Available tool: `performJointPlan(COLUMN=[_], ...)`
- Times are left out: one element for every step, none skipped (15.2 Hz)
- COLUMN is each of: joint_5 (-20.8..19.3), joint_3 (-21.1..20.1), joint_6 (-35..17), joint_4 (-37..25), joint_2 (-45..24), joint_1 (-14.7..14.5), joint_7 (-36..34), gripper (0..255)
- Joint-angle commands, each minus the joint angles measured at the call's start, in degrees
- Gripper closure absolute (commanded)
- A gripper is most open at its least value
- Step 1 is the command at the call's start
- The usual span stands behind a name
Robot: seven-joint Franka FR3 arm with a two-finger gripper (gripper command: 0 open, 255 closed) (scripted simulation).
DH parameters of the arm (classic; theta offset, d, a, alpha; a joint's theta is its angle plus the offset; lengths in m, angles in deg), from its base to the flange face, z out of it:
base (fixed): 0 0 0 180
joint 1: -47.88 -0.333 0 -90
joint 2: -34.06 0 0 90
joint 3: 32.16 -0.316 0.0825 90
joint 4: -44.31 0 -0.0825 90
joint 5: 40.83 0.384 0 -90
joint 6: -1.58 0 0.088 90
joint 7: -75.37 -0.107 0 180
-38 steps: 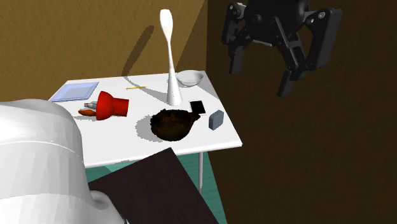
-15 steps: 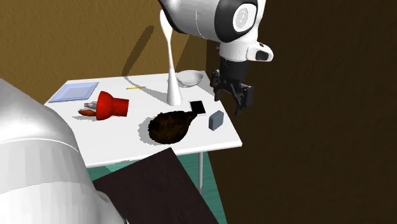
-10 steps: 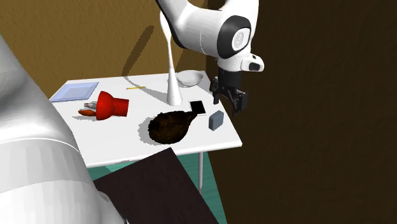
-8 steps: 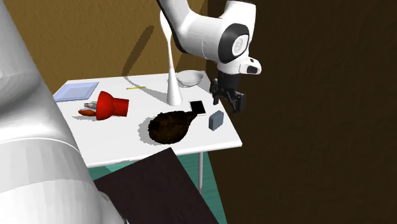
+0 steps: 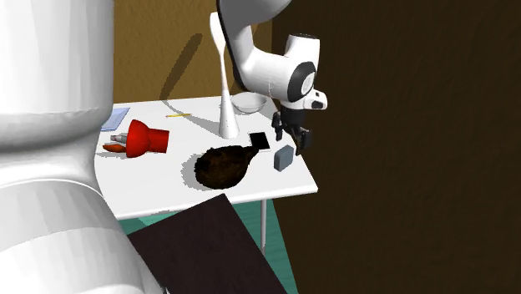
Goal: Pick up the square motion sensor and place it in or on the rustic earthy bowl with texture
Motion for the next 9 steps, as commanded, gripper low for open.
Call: performJointPlan(joint_5=[-1.1, -1.6, -2.0, -2.1, -2.2, -2.4, -2.5, -2.7, -2.8], joint_3=[0.4, 0.6, 0.8, 0.9, 1.1, 1.2, 1.3, 1.5, 1.6], joint_6=[-0.9, -1.3, -1.6, -1.6, -2.1, -2.6, -3.2, -3.7, -4.2], joint_4=[-3.6, -5.5, -7.4, -7.9, -8.0, -8.2, -8.4, -8.6, -8.8], joint_2=[-4.2, -6.3, -8.4, -8.8, -9.5, -10.2, -10.9, -11.6, -12.3], joint_1=[-1.4, -2.2, -2.9, -3.1, -3.3, -3.4, -3.6, -3.7, -3.9], joint_7=[-1.5, -2.2, -2.8, -2.9, -3.0, -3.1, -3.2, -3.3, -3.4], gripper=[0, 0, 0, 0, 0, 0, 0, 0, 0])
